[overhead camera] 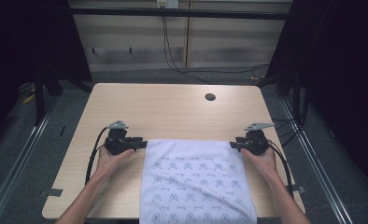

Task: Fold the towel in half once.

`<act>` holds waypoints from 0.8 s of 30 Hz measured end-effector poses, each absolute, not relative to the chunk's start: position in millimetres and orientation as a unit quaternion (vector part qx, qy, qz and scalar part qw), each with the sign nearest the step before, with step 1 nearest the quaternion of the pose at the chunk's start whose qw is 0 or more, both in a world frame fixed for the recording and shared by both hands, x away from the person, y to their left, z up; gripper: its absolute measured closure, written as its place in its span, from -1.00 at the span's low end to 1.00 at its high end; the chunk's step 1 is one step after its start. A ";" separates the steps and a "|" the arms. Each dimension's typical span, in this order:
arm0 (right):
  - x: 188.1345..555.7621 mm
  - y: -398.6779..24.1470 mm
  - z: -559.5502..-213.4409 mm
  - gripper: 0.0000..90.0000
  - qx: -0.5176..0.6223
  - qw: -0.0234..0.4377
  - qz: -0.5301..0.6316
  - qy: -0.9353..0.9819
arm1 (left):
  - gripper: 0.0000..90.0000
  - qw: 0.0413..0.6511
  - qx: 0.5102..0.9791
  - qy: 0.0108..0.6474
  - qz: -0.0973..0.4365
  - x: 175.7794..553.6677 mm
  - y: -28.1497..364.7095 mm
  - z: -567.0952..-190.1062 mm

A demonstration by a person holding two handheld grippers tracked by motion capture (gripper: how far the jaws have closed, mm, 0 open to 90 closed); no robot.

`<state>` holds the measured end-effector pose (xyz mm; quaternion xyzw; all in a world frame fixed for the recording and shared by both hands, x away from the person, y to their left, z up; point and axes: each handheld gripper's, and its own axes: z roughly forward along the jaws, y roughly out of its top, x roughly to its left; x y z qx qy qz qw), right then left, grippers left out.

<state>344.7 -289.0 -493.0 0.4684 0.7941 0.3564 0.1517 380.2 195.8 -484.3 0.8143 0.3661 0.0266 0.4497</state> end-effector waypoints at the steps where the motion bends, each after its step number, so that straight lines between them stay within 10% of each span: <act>1: 345.5 -290.2 -494.8 0.28 0.466 0.153 0.354 0.796 | 0.35 0.447 0.816 0.365 0.029 380.6 195.5 -485.1; 10: 333.5 -284.2 -502.1 0.26 0.455 0.154 0.344 0.807 | 0.09 0.424 0.825 0.370 0.052 383.1 177.8 -490.2; 17: 327.5 -282.2 -501.4 0.81 0.440 0.139 0.349 0.815 | 0.01 0.404 0.837 0.365 0.055 388.3 166.9 -496.6; 24: 330.7 -282.6 -500.8 0.87 0.450 0.128 0.364 0.805 | 0.17 0.392 0.849 0.352 0.039 389.2 162.0 -501.3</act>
